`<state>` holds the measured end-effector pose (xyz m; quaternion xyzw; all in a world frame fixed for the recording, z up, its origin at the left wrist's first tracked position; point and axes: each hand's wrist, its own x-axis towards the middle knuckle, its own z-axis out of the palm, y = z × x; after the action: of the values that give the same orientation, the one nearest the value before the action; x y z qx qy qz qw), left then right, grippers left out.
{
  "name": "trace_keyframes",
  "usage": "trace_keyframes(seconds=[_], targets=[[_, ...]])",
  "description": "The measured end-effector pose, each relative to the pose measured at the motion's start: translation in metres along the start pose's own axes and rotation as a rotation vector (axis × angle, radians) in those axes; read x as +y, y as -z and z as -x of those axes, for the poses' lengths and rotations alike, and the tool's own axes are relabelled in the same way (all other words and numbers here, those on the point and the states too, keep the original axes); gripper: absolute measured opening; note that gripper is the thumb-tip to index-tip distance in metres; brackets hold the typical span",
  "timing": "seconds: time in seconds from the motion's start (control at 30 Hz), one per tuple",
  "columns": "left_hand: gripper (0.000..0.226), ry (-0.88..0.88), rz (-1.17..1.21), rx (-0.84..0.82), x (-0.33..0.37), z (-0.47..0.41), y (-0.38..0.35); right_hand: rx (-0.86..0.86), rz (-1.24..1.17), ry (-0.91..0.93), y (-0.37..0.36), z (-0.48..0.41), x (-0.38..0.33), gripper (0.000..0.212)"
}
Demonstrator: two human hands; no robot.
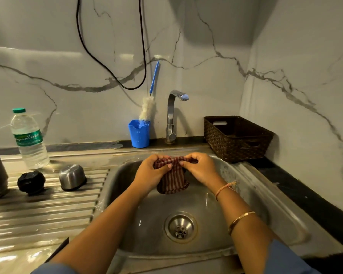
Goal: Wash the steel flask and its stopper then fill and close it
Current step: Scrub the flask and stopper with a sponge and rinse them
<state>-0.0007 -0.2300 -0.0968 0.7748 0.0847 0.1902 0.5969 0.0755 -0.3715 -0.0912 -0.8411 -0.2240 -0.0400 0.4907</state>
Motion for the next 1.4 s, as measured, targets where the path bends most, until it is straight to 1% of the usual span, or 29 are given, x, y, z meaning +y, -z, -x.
trace_keyframes(seconds=[0.1,0.17,0.23,0.3,0.43,0.5,0.53,0.6,0.67,0.73,0.8,0.87,0.93,1.0,1.07,1.13,1.23,1.27,1.33,1.4], targets=[[0.023,-0.030,0.029,-0.098,0.003,0.000,-0.001,0.032,0.026,0.012,0.003,0.000,-0.001,0.011],[0.027,-0.086,-0.027,-0.167,0.006,-0.001,0.000,0.065,0.081,0.024,0.004,-0.001,-0.001,0.006],[0.027,-0.138,-0.153,-0.200,0.008,-0.005,-0.001,0.098,0.127,0.026,0.006,-0.002,-0.001,0.008],[0.027,-0.161,-0.295,-0.194,0.007,-0.011,-0.001,0.126,0.131,0.031,0.009,-0.001,-0.001,0.009],[0.025,-0.159,-0.628,-0.100,0.002,-0.019,0.005,0.212,0.082,0.041,0.017,-0.002,0.001,0.009],[0.031,-0.173,-0.777,-0.104,0.001,-0.019,0.009,0.265,0.049,0.072,0.021,-0.004,0.003,0.010],[0.037,-0.199,-0.869,-0.117,0.001,-0.019,0.012,0.273,0.028,0.081,0.023,-0.005,0.003,0.010],[0.050,-0.289,-1.054,-0.156,0.005,-0.018,0.016,0.263,-0.007,0.077,0.023,-0.006,0.004,0.009],[0.054,-0.347,-1.080,-0.239,0.012,-0.018,0.019,0.264,-0.021,0.047,0.023,-0.006,0.006,0.008],[0.047,-0.357,-1.036,-0.324,0.019,-0.015,0.019,0.278,-0.043,0.023,0.024,-0.007,0.008,0.007],[0.040,-0.359,-0.987,-0.362,0.023,-0.013,0.020,0.272,-0.059,0.013,0.026,-0.007,0.010,0.009],[0.042,-0.362,-0.930,-0.409,0.028,-0.011,0.022,0.259,-0.068,0.005,0.027,-0.008,0.011,0.010],[0.052,-0.423,-1.004,-0.479,0.030,-0.012,0.025,0.255,-0.093,-0.025,0.027,-0.007,0.013,0.008],[0.048,-0.498,-1.157,-0.546,0.031,-0.016,0.027,0.255,-0.126,-0.062,0.026,-0.007,0.015,0.008],[0.041,-0.484,-1.231,-0.549,0.029,-0.020,0.027,0.251,-0.117,-0.046,0.026,-0.006,0.016,0.008],[0.039,-0.346,-1.184,-0.486,0.027,-0.025,0.025,0.230,-0.072,0.027,0.023,-0.004,0.013,0.009],[0.041,-0.133,-0.933,-0.380,0.026,-0.031,0.019,0.201,-0.012,0.146,0.014,0.000,0.003,0.010],[0.041,-0.067,-0.806,-0.374,0.027,-0.032,0.018,0.187,0.005,0.183,0.011,0.002,-0.001,0.011],[0.036,0.102,-0.478,-0.373,0.028,-0.034,0.016,0.133,0.045,0.251,0.004,0.007,-0.008,0.011],[0.031,0.214,-0.226,-0.314,0.027,-0.036,0.014,0.062,0.100,0.309,-0.004,0.011,-0.014,0.010]])
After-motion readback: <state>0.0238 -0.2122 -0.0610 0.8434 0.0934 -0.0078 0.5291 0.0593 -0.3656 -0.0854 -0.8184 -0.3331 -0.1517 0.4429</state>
